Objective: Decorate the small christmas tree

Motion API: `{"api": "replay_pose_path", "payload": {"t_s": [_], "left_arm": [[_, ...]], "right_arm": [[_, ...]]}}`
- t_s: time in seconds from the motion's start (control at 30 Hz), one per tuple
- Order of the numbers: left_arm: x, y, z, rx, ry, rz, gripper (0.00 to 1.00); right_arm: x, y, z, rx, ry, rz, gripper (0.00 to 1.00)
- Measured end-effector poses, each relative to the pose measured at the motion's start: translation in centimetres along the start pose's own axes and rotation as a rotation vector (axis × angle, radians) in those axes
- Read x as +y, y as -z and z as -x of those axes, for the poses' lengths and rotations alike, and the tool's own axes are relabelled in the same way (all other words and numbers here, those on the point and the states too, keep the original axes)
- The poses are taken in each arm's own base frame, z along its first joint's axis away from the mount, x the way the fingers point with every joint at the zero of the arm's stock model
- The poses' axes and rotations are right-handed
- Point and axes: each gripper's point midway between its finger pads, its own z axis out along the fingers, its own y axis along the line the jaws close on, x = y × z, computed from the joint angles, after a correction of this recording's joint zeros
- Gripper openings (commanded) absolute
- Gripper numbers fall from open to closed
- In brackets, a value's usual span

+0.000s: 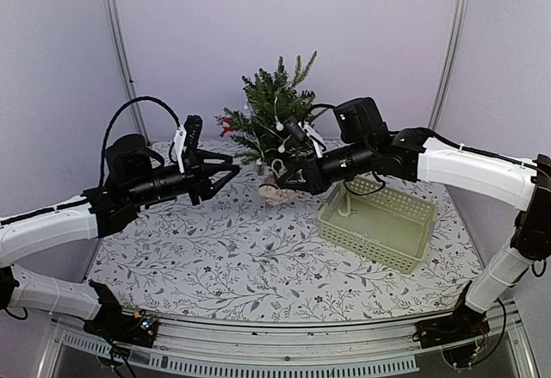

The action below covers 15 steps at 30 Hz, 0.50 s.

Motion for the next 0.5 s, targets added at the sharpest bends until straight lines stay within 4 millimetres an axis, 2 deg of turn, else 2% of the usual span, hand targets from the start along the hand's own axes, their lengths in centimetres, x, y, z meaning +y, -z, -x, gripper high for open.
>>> {"api": "replay_pose_path", "payload": {"t_s": [0.1, 0.3, 0.5], "left_arm": [[1.9, 1.1, -0.2, 0.005, 0.031, 0.036, 0.37], [3.6, 2.6, -0.7, 0.008, 0.073, 0.055, 0.34], [4.1, 2.2, -1.4, 0.034, 0.083, 0.036, 0.33]], "right_arm": [[-0.4, -1.1, 0.3, 0.000, 0.012, 0.005, 0.00], [-2.0, -3.6, -0.1, 0.022, 0.001, -0.001, 0.00], [-2.9, -4.1, -0.8, 0.023, -0.003, -0.005, 0.00]]}}
